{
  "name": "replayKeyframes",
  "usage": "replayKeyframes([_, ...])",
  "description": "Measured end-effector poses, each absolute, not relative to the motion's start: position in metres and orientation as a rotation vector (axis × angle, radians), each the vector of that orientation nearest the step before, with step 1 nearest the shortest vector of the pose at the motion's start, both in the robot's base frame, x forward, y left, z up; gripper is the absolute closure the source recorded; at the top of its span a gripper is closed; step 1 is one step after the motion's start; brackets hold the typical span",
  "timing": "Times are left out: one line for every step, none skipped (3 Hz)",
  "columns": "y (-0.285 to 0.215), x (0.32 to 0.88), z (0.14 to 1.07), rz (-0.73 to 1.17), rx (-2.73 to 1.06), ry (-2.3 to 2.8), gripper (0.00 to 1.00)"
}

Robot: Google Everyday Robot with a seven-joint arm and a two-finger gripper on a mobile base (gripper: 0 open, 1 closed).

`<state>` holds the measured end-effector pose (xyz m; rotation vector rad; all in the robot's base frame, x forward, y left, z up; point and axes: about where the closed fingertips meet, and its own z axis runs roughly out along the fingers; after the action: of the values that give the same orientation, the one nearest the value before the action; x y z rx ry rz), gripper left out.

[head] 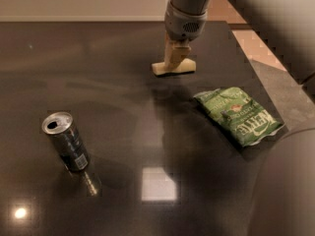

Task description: Move sponge near green jalapeno chip bag

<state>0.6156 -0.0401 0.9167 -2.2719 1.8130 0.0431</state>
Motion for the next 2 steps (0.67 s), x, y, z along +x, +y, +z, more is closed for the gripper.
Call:
replayKeyframes([-0.069, 0.618, 0.932, -0.033, -2.225, 1.874, 1.00])
replayKeyframes([-0.101, 0.615, 0.934, -0.058, -2.168, 1.976, 0.82])
